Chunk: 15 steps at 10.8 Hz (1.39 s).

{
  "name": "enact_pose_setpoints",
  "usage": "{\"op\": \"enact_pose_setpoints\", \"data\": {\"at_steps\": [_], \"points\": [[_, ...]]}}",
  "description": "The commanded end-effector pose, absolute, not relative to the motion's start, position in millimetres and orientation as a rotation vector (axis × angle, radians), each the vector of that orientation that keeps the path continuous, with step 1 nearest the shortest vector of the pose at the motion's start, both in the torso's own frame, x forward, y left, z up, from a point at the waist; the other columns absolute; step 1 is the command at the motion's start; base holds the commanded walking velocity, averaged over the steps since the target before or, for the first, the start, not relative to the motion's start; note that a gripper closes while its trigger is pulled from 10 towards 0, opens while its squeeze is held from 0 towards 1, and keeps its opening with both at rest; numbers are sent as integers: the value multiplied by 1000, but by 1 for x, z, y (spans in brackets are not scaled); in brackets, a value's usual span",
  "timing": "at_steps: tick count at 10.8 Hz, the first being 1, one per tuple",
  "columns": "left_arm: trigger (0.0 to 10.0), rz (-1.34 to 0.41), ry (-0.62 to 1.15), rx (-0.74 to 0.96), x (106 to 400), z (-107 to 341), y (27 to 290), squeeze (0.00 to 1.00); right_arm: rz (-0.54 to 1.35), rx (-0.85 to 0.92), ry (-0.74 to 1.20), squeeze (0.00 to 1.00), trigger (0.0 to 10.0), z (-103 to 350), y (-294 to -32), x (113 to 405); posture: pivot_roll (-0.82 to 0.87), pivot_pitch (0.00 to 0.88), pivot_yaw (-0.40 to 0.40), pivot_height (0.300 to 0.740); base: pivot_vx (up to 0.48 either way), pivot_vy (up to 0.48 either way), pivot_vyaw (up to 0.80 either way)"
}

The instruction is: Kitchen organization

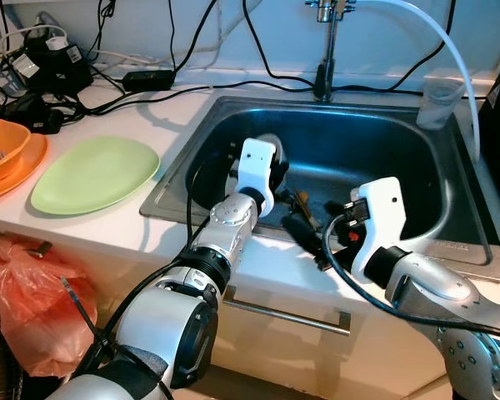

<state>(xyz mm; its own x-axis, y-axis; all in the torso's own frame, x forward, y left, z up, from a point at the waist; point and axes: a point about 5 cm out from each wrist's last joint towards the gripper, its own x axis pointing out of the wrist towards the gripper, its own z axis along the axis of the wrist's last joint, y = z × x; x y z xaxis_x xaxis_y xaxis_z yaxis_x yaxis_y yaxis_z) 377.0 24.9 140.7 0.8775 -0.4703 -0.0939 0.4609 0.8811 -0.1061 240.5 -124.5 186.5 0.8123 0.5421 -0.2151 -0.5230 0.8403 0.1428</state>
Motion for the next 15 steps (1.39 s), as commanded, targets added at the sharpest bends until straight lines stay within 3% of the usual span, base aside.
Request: {"op": "enact_pose_setpoints", "data": {"at_steps": [1, 4, 5, 6, 7, 15], "points": [[1804, -536, 151, -133, 368, 137, 4, 0, 614, 78, 249, 0, 10000, 189, -117, 236, -232, 40, 118, 740, 0, 0, 0], [3373, -567, 247, -124, 361, 125, -5, 0, 625, 81, 263, 0, 10000, 190, -115, 234, -237, 41, 120, 740, 0, 0, 0], [3725, -546, 245, -138, 362, 125, -3, 1000, 627, 77, 266, 0, 10000, 190, -115, 233, -234, 40, 119, 740, 0, 0, 0], [4235, -533, 247, -140, 363, 124, -1, 1000, 627, 76, 266, 0, 10000, 190, -116, 234, -233, 39, 119, 740, 0, 0, 0], [10000, -529, 238, -137, 365, 126, 1, 1000, 628, 75, 267, 0, 10000, 190, -115, 234, -231, 37, 120, 740, 0, 0, 0], [10000, -500, 185, -113, 373, 139, 7, 1000, 593, 59, 249, 0, 10000, 191, -120, 243, -207, 14, 115, 740, 0, 0, 0]]}}
